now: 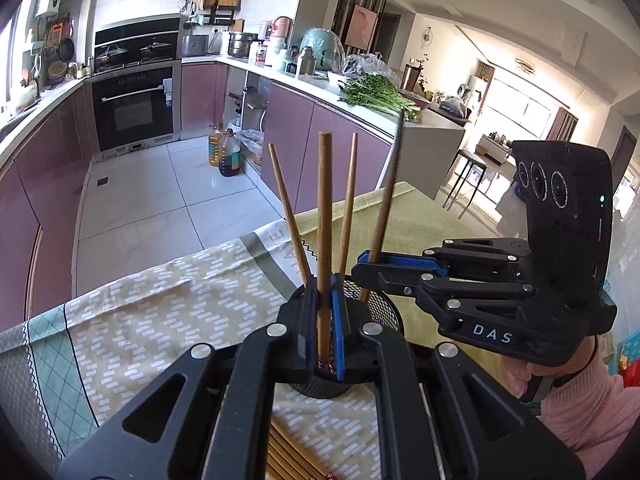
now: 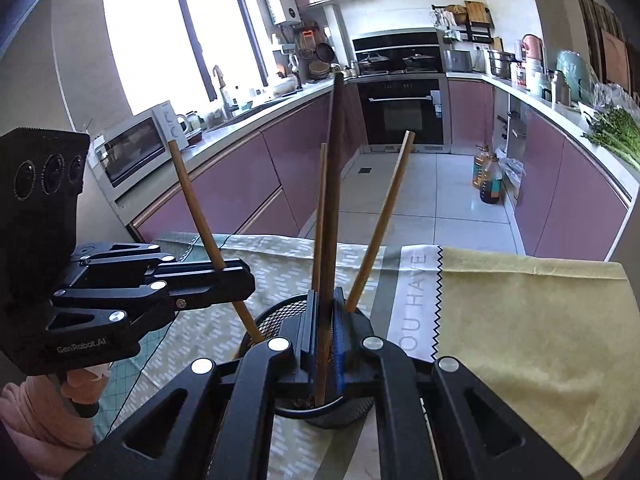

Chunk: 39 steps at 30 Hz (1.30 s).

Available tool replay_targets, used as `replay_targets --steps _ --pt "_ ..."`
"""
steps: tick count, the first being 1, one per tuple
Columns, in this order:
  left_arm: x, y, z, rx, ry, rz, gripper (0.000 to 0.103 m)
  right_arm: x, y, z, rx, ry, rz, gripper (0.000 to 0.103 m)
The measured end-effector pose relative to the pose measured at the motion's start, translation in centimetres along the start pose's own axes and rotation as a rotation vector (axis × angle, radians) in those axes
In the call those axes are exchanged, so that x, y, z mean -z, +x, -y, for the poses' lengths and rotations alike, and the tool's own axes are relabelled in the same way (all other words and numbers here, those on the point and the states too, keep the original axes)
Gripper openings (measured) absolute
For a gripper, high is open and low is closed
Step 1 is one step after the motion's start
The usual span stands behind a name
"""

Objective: Organize utensils
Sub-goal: 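Open the left tool to release its chopstick while the right tool releases its own, then lower the left tool to grasp a chopstick while the right tool grasps another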

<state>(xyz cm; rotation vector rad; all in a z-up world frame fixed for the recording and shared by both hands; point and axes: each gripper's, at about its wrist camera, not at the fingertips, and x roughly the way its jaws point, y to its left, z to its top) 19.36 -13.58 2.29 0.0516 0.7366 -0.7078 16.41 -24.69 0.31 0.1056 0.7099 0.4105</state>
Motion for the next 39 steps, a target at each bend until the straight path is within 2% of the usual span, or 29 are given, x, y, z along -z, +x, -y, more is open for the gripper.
replay_targets --steps 2,4,6,9,11,15,21,26,30,39 --pt "-0.2 0.4 -0.1 -0.008 -0.012 -0.002 0.009 0.0 0.3 0.3 0.010 0.018 0.005 0.009" --pt "-0.3 0.7 -0.2 -0.007 -0.024 -0.002 0.011 -0.1 0.6 0.7 0.014 0.039 0.010 0.017" --pt "-0.1 0.8 -0.5 -0.014 -0.034 0.005 0.016 0.0 0.7 1.0 0.016 0.050 0.017 0.017" --pt "0.4 0.3 -0.6 -0.035 -0.035 0.016 0.017 0.1 0.4 1.0 0.014 0.049 0.031 0.017" --pt "0.9 -0.5 -0.8 -0.050 -0.038 0.034 0.019 0.4 0.0 0.8 0.015 0.042 0.039 0.017" --pt "2.5 -3.0 -1.2 -0.079 -0.052 0.093 0.028 1.3 -1.8 -0.7 0.012 -0.006 0.078 0.027" --pt "6.1 -6.4 -2.1 -0.108 -0.059 0.138 0.036 3.8 -3.9 -4.2 -0.072 -0.108 0.087 0.036" --pt "10.2 -6.4 -2.9 -0.143 -0.072 0.062 0.037 6.4 -2.2 -6.3 -0.127 -0.129 -0.004 0.037" --pt "13.4 -5.2 -3.5 -0.154 -0.101 -0.017 0.037 8.4 0.3 -6.7 -0.152 -0.093 -0.092 0.037" --pt "17.5 -3.1 -4.1 -0.143 -0.164 -0.121 0.039 10.8 3.2 -7.5 -0.124 -0.062 -0.184 0.037"
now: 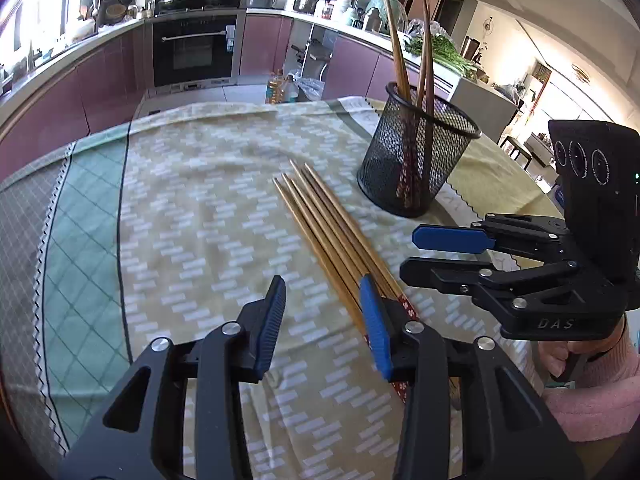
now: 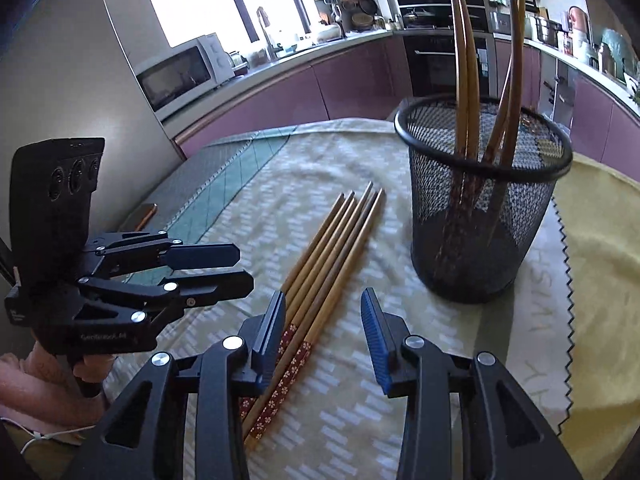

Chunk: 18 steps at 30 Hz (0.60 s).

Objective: Organize utensils
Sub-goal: 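Lower the left tool to grasp a chopstick while the right tool grasps another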

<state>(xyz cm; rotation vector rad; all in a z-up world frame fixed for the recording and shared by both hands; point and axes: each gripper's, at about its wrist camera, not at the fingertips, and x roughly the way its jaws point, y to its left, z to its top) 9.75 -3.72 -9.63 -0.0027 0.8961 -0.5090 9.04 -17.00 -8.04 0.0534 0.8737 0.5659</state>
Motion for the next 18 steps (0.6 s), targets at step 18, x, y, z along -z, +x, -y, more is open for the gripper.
replay_targets --steps 18 --pt "0.1 1.7 1.1 -0.026 0.018 -0.038 0.039 1.0 0.9 -0.1 0.056 0.010 -0.023 0.037"
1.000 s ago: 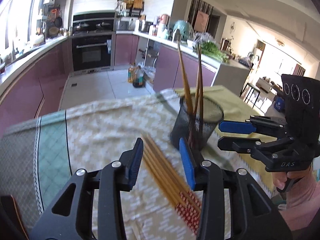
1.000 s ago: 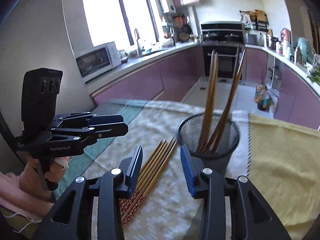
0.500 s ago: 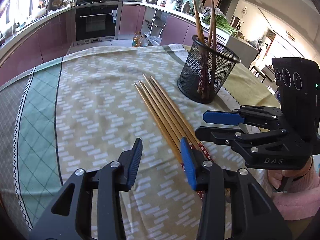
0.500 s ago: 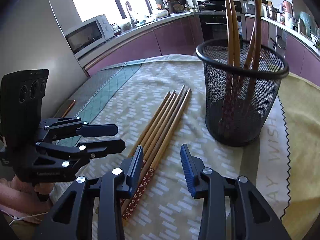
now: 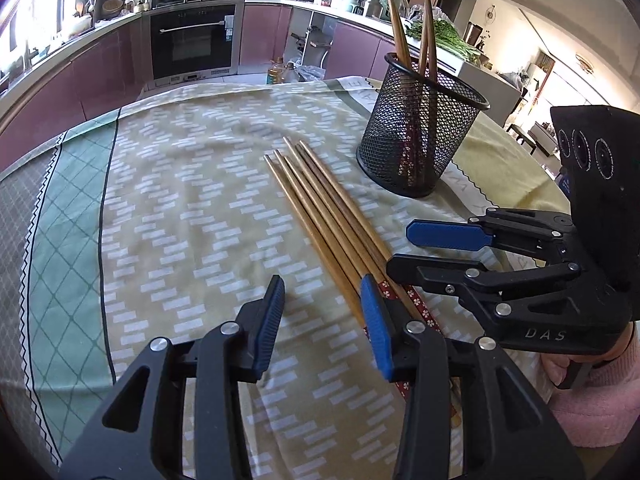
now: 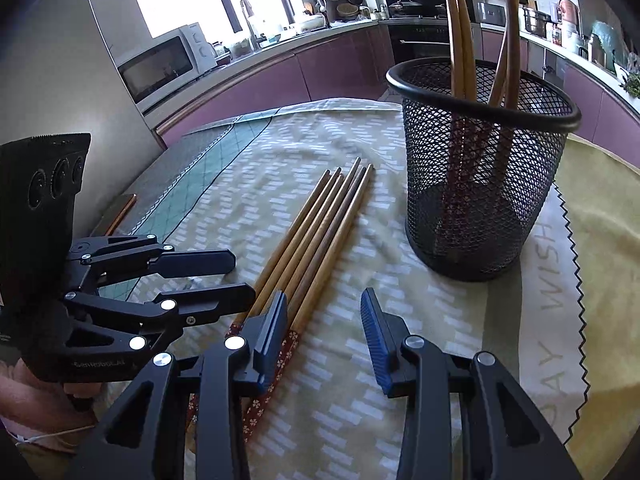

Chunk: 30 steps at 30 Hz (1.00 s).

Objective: Organize utensils
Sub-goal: 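Lower the left tool to grasp a chopstick while the right tool grasps another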

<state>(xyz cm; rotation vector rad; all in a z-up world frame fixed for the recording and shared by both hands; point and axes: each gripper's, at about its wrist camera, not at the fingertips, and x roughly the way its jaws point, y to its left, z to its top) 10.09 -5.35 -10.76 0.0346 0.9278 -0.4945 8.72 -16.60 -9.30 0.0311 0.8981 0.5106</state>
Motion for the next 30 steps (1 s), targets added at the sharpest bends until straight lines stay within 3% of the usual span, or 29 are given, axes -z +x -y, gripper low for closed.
replay_targets --steps 8,13,30 --pt "-0.1 0.4 0.2 -0.021 0.018 -0.004 0.038 -0.2 0.4 -0.3 0.013 -0.009 -0.003 0.035" --pt "-0.1 0.4 0.0 -0.033 0.026 -0.010 0.032 -0.3 0.3 0.0 0.033 -0.010 -0.009 0.029" --pt "-1.4 1.3 -0.3 -0.064 0.037 -0.027 0.026 -1.6 1.6 -0.5 0.109 -0.051 -0.018 0.028"
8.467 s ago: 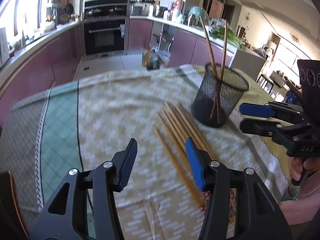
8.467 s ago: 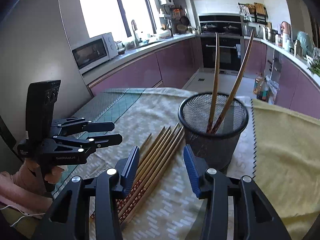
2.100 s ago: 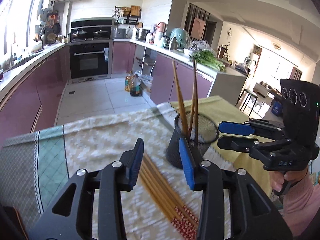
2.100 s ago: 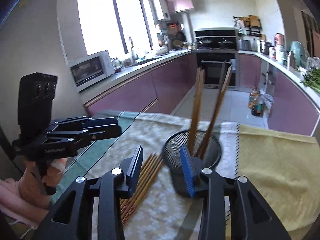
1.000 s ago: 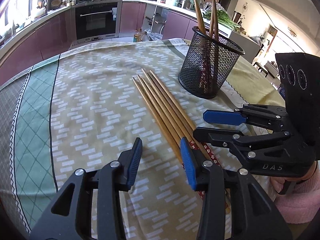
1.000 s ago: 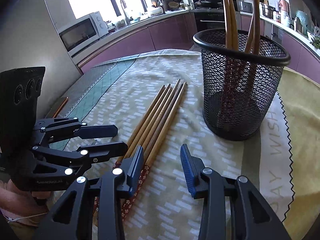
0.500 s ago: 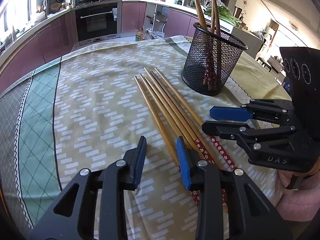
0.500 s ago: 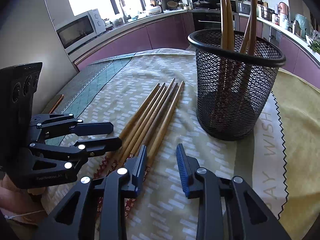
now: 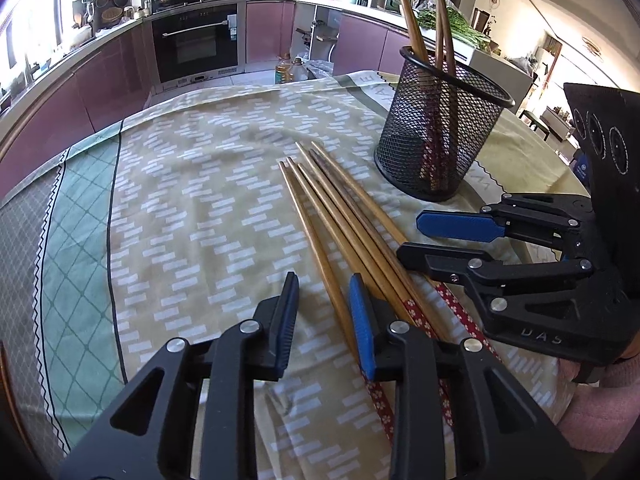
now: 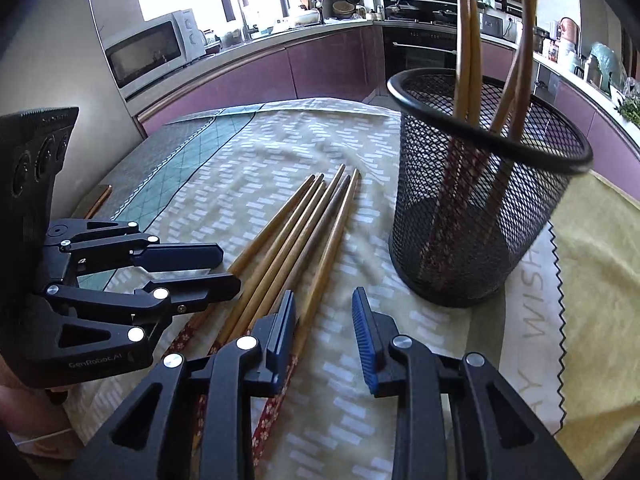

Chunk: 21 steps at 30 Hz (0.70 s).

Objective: Organize utensils
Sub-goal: 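Lower the left tool to grasp a chopstick while the right tool grasps another, then lift the left tool's chopstick into the mesh cup while the right tool inserts its own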

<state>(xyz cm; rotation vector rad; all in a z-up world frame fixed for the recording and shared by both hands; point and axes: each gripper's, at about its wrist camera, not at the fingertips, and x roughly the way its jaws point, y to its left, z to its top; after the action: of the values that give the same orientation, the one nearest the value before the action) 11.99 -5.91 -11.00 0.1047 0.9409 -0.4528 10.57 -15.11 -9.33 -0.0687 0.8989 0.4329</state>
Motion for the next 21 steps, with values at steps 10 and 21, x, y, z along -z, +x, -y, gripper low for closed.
replay_targets --steps 10,21 --pt "-1.2 0.8 0.0 -0.031 -0.003 -0.002 0.013 -1.0 1.0 0.2 0.010 0.025 0.006 0.013" --pt "-0.4 -0.8 -1.5 0.005 -0.083 0.031 0.008 -0.5 -0.5 0.8 -0.041 0.067 0.049 0.006"
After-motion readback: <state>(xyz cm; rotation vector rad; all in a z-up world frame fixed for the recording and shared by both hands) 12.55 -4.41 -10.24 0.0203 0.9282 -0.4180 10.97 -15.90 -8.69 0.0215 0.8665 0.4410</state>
